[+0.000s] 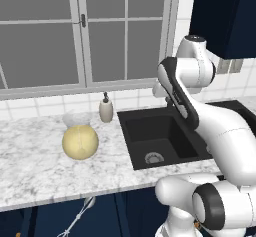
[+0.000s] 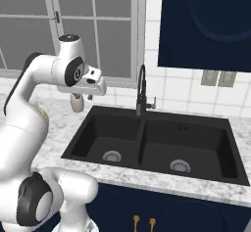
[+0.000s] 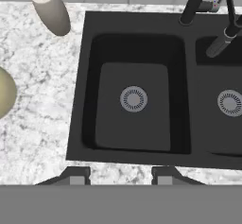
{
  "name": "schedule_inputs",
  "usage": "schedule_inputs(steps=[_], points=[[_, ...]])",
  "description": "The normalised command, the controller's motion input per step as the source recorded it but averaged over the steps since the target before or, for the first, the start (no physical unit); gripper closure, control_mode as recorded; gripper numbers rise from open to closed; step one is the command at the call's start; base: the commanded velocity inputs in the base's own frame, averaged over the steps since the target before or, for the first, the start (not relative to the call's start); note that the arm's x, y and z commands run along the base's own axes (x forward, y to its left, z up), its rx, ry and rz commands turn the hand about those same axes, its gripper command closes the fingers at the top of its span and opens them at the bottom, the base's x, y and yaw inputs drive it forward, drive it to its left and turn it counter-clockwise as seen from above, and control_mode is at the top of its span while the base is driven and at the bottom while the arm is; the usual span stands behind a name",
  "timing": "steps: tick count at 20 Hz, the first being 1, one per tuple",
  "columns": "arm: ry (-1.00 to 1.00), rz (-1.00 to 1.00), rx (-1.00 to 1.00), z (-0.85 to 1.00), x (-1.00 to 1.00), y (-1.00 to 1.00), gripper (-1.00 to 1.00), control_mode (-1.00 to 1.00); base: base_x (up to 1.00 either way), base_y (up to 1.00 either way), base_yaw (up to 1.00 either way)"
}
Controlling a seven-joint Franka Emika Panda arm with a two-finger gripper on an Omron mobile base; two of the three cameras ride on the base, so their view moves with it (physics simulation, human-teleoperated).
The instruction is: Pick the tongs from the drawer and place it on the counter.
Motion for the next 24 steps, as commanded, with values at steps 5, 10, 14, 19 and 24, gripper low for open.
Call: schedule_inputs(steps=[5,10,14,19,24], points=[[0.0,0.0,0.0,-0.05,-0.6,0.0,-1.0,-1.0,0.0,0.0,0.0],[-0.02,0.0,0.0,-0.51,-0.75,0.0,-1.0,-1.0,0.0,0.0,0.0],[-0.04,0.0,0.0,-0.68,-0.23,0.0,-1.0,-1.0,0.0,0.0,0.0],[0.0,0.0,0.0,-0.13,0.0,0.0,-1.0,1.0,0.0,0.03,-0.02],[0.0,0.0,0.0,0.0,0.0,0.0,-1.0,1.0,0.0,-0.3,0.52]])
